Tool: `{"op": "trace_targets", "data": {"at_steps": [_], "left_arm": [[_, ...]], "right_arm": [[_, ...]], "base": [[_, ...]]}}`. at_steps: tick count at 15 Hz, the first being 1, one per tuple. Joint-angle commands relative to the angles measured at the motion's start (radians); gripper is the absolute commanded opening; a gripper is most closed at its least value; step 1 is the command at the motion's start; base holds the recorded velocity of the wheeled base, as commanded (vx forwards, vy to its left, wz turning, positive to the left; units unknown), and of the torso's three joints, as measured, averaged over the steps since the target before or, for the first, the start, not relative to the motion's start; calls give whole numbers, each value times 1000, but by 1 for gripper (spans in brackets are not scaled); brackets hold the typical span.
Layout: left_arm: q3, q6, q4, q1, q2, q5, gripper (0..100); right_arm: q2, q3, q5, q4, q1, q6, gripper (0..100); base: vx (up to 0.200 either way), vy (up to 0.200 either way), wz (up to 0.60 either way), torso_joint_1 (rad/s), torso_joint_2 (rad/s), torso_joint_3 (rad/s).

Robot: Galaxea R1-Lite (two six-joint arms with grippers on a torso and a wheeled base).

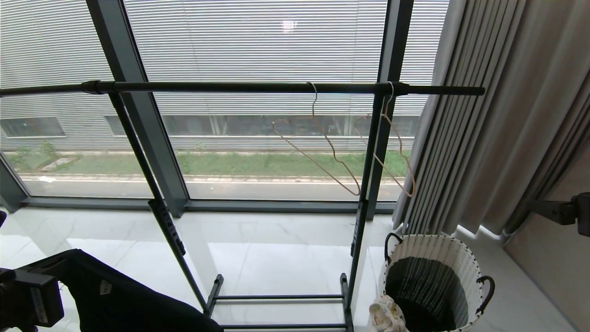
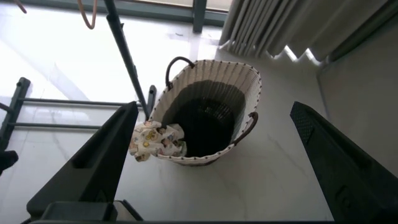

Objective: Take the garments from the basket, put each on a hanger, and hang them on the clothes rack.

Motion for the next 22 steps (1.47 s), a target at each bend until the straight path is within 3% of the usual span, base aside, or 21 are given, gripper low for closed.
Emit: {"op": "trace_targets", "data": {"at_steps": [1,9,13,18,22], "left_arm": [[0,-1,-1,1,2,0,0],[0,-1,0,1,-4,4,0],[0,1,-1,1,-7,4,0],[2,3,-1,1,-35,4,0],[2,3,0,1,-43,7,0]], "right_arm": [[-6,48,3,-41,3,-19,100],[-7,57,1,-58,34,-25,100],[-2,57,9,-84,32,-19,100],[5,52,80,-101,31,-23,100],[68,49,84,-242,32,-28,100]], "base": [[0,200,0,17,-22,-17],[0,200,0,3,-1,1],[0,0,0,0,0,0],[0,0,0,0,0,0],[50,0,0,2,3,1]]}}
